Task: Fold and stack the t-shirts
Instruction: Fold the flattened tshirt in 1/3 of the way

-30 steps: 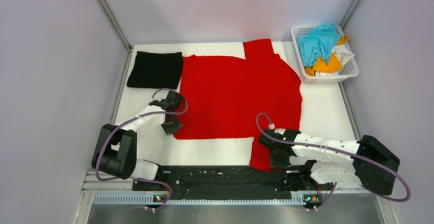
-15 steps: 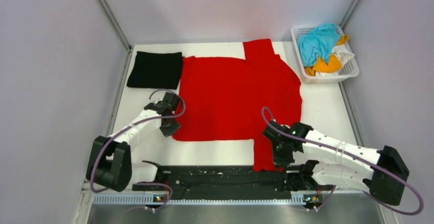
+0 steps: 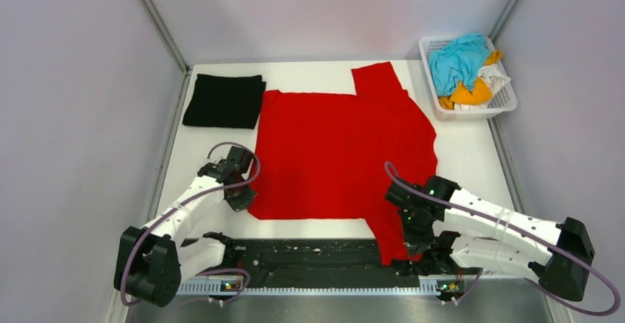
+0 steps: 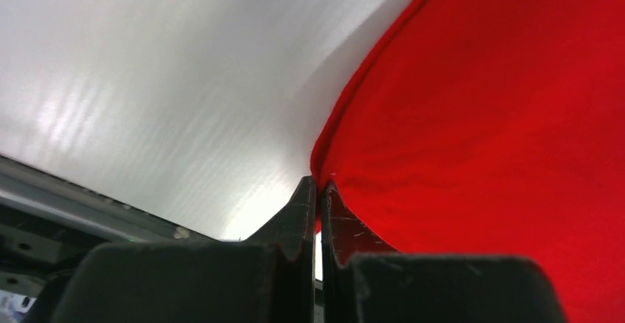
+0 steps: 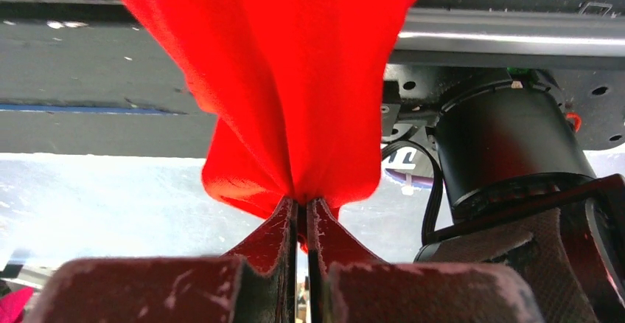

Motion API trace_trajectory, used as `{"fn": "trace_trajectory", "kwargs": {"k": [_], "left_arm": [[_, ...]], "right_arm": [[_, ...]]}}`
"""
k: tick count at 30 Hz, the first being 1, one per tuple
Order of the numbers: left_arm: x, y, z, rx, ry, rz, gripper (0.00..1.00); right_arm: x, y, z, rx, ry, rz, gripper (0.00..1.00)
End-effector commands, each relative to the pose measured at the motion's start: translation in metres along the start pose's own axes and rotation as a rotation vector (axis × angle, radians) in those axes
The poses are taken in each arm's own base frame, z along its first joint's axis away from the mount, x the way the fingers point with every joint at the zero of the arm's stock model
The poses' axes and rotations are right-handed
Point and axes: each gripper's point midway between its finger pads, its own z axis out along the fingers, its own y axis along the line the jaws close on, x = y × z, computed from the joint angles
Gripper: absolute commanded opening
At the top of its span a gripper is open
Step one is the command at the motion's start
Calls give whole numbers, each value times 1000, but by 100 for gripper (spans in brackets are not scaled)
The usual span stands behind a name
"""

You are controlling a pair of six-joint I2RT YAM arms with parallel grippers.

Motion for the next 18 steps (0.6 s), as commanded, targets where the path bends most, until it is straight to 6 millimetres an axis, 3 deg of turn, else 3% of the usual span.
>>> {"fn": "trace_trajectory", "kwargs": {"k": [1,9,18], "left_arm": [[-5,-39,-10,158,26,-6,0],[-46,-80,-28,219,-58,15,0],[-92,-98,-28,191,-125,-39,0]], "right_arm": [[-37,16,-22,-39,-133,-8,0],[-131,33,-68,-79,-380,-47,0],[-208,24,-102,-67,-506,18,0]]}}
